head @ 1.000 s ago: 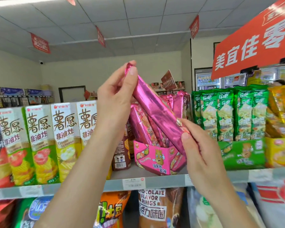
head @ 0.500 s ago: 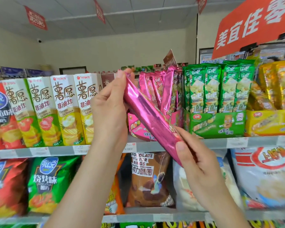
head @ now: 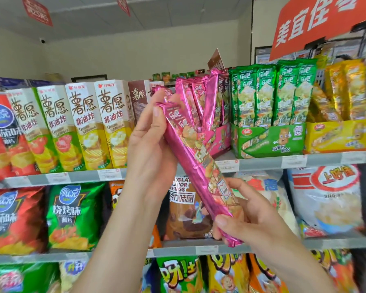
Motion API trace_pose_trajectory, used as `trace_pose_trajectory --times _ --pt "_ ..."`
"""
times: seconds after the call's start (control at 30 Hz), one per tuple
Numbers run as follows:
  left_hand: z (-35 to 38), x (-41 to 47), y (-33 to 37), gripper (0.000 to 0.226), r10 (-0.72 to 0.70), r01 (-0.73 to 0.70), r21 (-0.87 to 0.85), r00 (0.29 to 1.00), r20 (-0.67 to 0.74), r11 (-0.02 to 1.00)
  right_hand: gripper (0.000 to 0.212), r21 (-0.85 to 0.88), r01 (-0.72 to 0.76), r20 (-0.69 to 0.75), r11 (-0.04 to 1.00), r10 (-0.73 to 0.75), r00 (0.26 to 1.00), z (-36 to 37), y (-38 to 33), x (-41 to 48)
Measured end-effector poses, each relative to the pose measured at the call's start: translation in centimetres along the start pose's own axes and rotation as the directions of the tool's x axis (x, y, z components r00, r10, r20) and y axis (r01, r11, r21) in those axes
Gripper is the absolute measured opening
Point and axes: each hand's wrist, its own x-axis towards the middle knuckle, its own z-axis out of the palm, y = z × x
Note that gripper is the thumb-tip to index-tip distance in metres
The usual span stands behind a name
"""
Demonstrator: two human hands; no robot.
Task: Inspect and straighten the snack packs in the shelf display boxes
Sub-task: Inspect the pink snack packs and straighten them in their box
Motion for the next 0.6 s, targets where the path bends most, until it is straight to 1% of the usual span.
trace_pose_trajectory --times 0.07,0.13,0.17,0.23,0.3,0.47,0.6 --pt "-0.3 0.0 0.2 0.037 -0.029 0.029 0.008 0.998 0.050 1.000 0.058 -0.091 0.045 -0.097 0.995 -0.054 0.994 0.7 -0.1 0.0" --pt "-0.5 -0.4 -0.1 0.046 -0.067 0.059 0.098 0.994 0.080 0.993 0.052 -0.156 0.114 -0.177 0.981 -0.141 0.974 1.6 -0.2 0.2" --pt "-0.6 -0.7 -0.4 0.044 -0.075 0.060 0.142 0.992 0.101 0.988 0.049 -0.176 0.154 -0.205 0.972 -0.190 0.960 2.2 -0.2 0.5" --pt "-0.8 -1.5 -1.1 0.034 -0.080 0.048 0.216 0.987 0.140 0.975 0.047 -0.217 0.220 -0.249 0.951 -0.272 0.930 3.3 -0.1 1.1" --pt "-1.2 -2.2 -1.6 0.030 -0.097 0.058 0.265 0.986 0.136 0.962 0.048 -0.246 0.255 -0.287 0.935 -0.322 0.902 4.3 0.1 1.7" --pt "-2.8 -2.8 -1.7 0.034 -0.159 0.088 0.366 0.972 0.170 0.927 0.047 -0.318 0.275 -0.359 0.907 -0.384 0.851 5.7 1.0 2.8" --pt "-3.9 -2.7 -1.4 0.040 -0.178 0.093 0.359 0.961 0.212 0.929 0.049 -0.388 0.272 -0.372 0.881 -0.420 0.828 6.3 1.3 3.7"
